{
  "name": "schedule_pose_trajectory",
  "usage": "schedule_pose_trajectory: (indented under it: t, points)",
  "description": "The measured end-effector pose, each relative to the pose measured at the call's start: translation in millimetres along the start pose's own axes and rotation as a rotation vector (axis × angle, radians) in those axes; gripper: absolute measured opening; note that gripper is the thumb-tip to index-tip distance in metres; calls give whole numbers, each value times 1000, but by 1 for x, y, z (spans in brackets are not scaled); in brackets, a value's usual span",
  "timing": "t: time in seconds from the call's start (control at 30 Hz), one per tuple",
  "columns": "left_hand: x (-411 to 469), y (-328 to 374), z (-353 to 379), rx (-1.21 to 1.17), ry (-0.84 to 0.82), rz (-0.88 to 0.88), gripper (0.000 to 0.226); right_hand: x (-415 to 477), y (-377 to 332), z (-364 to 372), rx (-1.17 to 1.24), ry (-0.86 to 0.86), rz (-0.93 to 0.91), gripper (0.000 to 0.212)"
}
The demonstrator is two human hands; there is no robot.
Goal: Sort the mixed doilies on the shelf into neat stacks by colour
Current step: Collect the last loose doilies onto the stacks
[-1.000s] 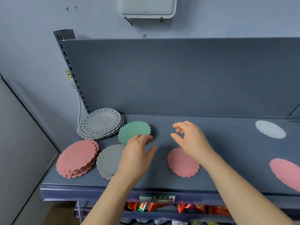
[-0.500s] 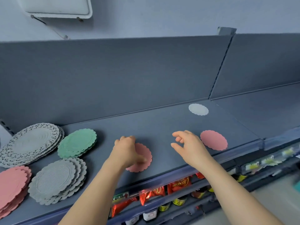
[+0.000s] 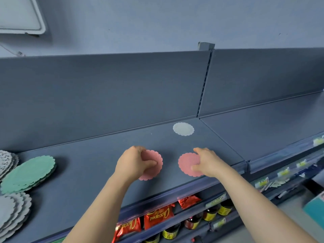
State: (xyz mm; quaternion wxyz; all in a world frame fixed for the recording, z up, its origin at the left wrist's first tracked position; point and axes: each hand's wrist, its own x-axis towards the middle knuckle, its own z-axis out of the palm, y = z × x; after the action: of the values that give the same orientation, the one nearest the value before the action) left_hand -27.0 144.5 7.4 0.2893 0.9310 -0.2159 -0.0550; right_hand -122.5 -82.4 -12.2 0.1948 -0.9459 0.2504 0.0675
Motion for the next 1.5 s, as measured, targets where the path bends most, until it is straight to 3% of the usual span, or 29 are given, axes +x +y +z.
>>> schedule_pose_trajectory:
  t: [0.1,0.27,0.33,0.43,0.53,0.9,1.2,1.33,1.5]
  points:
    - [10,16,19,-36,62,-9,34,14,13,-7,37,-72,27,88]
    - [30,34,45,-123,144,-40,27,38,19,-15,143,-147,-24,60]
    - [41,39,52,-142,165,-58,24,53,16,-20,204,-81,-49,52]
    - [62,44,58,-175,210,-85,21,88,14,-28,244,97,-54,62]
    - [82,49,60,-188,243,-103,18,126,15,-29,296,136,-56,56]
    - [115,41,63,-204,255,-200,20,195,0,-39,302,-44,-3,39]
    - [78,20,40,-309,330,-246,9,145,-27,-36,620,-37,-124,45]
    - [36,-2,18,-364,432,-278,11,103,-72,-25,816,-46,-290,35]
    - [-28,-40,-11,-377,615,-344,19,53,-134,0,888,-97,-502,18]
